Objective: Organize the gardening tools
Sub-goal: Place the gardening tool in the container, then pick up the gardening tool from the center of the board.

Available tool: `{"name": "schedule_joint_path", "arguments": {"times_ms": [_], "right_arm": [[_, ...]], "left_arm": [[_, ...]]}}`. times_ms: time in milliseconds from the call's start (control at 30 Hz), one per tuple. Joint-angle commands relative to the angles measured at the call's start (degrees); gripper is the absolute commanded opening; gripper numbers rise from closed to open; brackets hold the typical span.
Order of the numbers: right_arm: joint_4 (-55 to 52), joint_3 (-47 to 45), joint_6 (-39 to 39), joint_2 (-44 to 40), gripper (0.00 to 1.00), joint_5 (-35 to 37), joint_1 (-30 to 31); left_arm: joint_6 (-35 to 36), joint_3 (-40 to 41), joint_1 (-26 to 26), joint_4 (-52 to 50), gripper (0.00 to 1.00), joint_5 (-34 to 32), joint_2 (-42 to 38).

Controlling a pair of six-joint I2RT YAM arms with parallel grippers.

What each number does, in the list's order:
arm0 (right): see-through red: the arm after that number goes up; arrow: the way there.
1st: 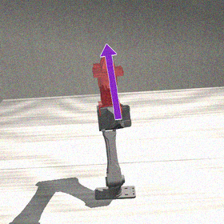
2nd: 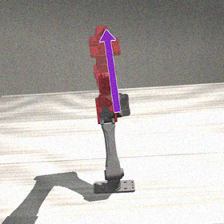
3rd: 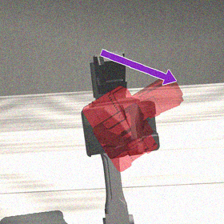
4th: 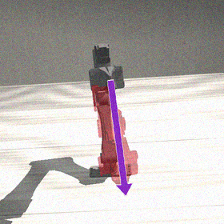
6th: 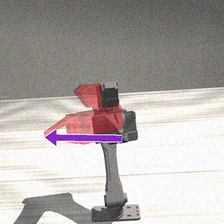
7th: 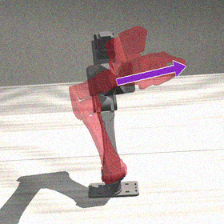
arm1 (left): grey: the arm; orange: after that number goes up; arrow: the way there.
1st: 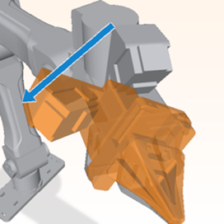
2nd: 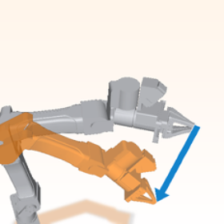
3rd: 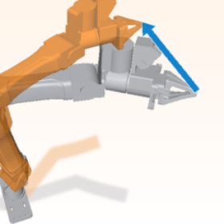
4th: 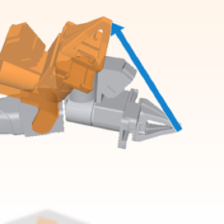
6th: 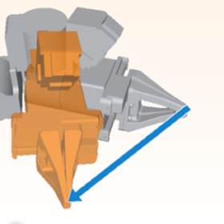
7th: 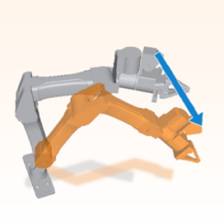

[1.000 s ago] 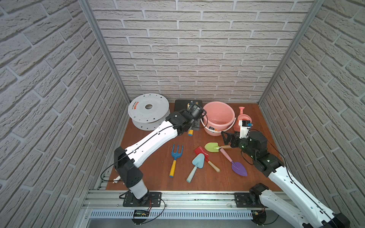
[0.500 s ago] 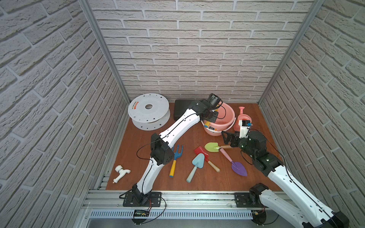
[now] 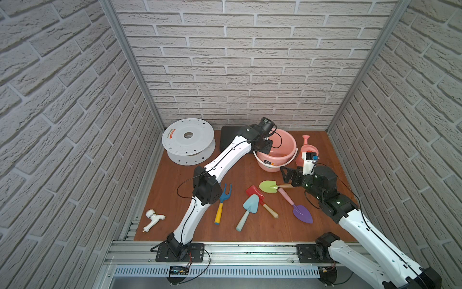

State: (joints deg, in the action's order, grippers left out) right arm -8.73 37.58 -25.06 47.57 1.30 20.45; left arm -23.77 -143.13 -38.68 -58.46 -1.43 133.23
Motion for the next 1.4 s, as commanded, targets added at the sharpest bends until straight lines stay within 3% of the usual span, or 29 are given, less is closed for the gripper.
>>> {"name": "schedule_joint_path", "arguments": {"times_ms": [0, 167, 267, 600, 733, 1033, 1067, 1100, 1133, 1367], "right_arm": [[2.3, -0.7, 0.2, -0.5, 0.99, 0.5, 0.4], [2.2, -0.6, 0.0, -0.5, 1.0, 0.2, 0.4], [1.7, -0.4, -0.8, -0.6, 1.0, 1.0, 0.3], [3.5, -0.9, -3.2, -0.3, 0.99, -2.9, 0.5], [4.8, -1.4, -3.3, 0.1, 0.99, -3.7, 0.6], [5.0, -1.5, -2.8, 1.2, 0.99, -3.6, 0.6], [5.0, -1.5, -2.8, 1.1, 0.99, -3.6, 0.5], [5.0, -1.4, -2.8, 1.2, 0.99, -3.8, 0.6], [5.0, -1.2, -2.9, 1.3, 0.99, -4.2, 0.6], [3.0, 0.6, -2.7, 3.2, 0.99, -5.3, 1.4]], "left_arm": [[0.2, -0.1, 0.0, 0.8, 0.62, 0.5, -0.6], [-0.4, 0.6, -0.1, 0.8, 0.68, -1.3, -4.3], [-0.8, 5.0, -0.7, 2.1, 0.73, -3.0, -9.3], [-4.6, 44.3, -2.4, 15.1, 0.8, -9.8, -37.5], [-5.4, 55.1, -2.0, 18.6, 0.81, -11.6, -45.3], [-6.0, 54.6, -1.3, 17.5, 0.82, -11.0, -44.0], [-5.9, 54.5, -1.3, 17.0, 0.83, -11.1, -43.5], [-6.1, 54.5, -1.3, 16.4, 0.95, -11.6, -43.0], [-6.4, 54.4, -1.3, 15.7, 0.98, -12.1, -42.6], [-9.1, 60.0, -0.3, 10.2, 0.98, -12.2, -43.0]]}}
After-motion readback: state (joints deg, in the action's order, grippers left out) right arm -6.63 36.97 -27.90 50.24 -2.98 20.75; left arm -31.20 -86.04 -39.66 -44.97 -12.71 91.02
